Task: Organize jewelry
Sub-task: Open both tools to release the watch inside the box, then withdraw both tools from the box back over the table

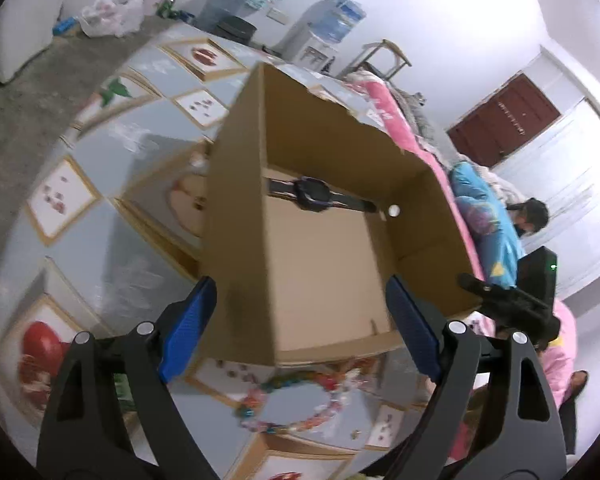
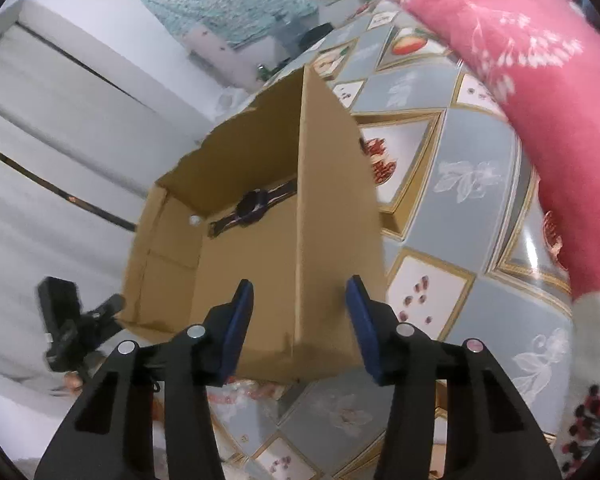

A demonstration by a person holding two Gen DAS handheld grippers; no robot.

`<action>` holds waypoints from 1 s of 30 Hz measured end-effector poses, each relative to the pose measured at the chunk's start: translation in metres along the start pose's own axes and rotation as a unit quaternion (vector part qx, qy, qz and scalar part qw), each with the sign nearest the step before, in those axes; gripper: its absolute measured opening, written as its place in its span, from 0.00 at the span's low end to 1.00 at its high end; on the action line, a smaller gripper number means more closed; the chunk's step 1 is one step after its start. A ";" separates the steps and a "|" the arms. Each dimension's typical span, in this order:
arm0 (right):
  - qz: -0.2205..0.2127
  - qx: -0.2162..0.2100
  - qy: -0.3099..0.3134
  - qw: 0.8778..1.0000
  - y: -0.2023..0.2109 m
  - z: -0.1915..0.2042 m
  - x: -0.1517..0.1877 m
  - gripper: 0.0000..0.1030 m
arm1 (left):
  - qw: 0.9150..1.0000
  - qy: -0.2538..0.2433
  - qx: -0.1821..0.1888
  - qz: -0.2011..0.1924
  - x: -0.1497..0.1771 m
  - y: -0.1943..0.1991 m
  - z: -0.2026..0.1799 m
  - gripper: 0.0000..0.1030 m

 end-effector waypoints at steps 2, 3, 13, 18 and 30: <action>0.001 0.012 0.009 1.000 -0.001 0.005 -0.001 0.47 | 1.000 -0.004 -0.013 -0.010 0.001 -0.001 -0.004 0.80; 0.001 0.014 0.011 1.000 -0.002 0.007 -0.001 0.47 | 1.000 -0.008 -0.020 -0.013 0.000 -0.002 -0.007 0.80; -0.007 0.018 0.009 1.000 -0.005 0.004 -0.013 0.47 | 0.998 -0.023 -0.045 -0.023 -0.008 -0.011 -0.013 0.80; -0.027 0.039 0.016 0.999 0.007 0.007 -0.006 0.47 | 0.996 -0.036 -0.059 -0.049 0.000 0.000 -0.017 0.80; -0.014 0.199 0.133 0.971 0.042 0.040 0.114 0.75 | 0.969 -0.147 -0.190 -0.054 0.110 0.032 -0.003 0.84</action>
Point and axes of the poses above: each gripper's, at about its wrist camera, not at the fingertips, and y roughly against the way its jaws point, z to its left, x to its underside, the point moved 1 cm from there along -y, roughly the way its jaws point, and after that the axes turned 9 degrees about y, right-handed, at the moved point
